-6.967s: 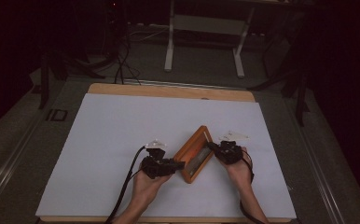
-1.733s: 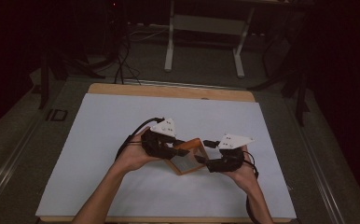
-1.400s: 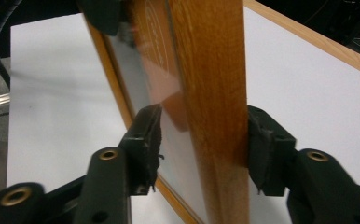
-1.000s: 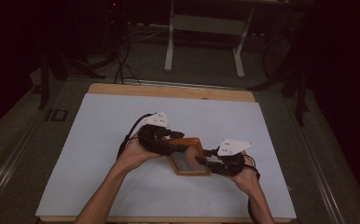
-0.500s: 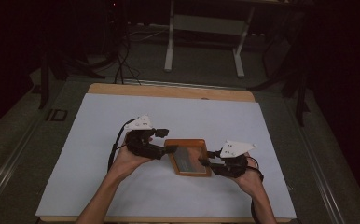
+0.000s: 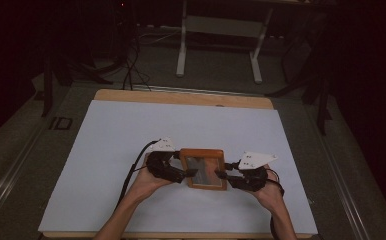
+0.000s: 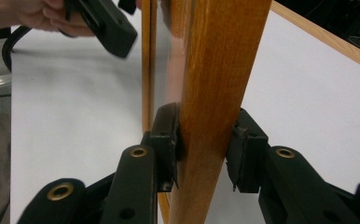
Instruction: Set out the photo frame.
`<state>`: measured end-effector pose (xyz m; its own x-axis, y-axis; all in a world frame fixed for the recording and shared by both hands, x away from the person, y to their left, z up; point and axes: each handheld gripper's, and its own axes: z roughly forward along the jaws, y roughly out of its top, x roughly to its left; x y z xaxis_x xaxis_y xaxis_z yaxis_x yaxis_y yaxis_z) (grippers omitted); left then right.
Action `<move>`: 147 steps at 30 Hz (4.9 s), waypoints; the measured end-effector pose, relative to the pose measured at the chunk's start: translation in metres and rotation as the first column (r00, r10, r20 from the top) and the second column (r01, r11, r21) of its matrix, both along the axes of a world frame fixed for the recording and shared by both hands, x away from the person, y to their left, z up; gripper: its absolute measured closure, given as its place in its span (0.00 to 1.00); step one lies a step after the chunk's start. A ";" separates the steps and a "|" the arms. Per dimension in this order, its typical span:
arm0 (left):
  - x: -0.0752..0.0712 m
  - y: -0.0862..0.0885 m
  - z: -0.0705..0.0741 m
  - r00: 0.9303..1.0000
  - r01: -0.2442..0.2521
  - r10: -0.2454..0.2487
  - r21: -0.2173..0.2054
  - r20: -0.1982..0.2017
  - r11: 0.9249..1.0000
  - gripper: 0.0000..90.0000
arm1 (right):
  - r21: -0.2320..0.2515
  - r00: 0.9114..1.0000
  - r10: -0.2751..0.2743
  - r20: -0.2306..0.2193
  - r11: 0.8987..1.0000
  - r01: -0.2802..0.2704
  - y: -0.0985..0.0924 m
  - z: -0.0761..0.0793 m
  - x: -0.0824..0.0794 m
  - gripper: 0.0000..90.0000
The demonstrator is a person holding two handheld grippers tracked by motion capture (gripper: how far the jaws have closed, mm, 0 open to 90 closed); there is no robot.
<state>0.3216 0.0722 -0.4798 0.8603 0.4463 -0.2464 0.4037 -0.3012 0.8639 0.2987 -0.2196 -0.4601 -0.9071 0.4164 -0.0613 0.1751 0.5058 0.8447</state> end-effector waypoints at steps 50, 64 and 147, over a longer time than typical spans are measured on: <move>-0.022 0.003 -0.002 0.991 -0.036 0.023 0.101 0.131 0.994 0.66 | -0.012 0.999 -0.010 -0.053 1.000 0.009 0.006 -0.002 0.008 0.70; -0.019 0.018 0.004 0.990 -0.085 0.073 0.089 0.122 0.992 0.63 | 0.032 0.996 -0.041 -0.079 0.999 0.044 0.022 -0.004 0.011 0.69; -0.019 0.042 -0.022 0.965 -0.252 0.260 0.170 -0.027 0.953 0.69 | 0.119 0.967 -0.141 -0.213 0.978 0.169 0.055 -0.035 0.038 0.59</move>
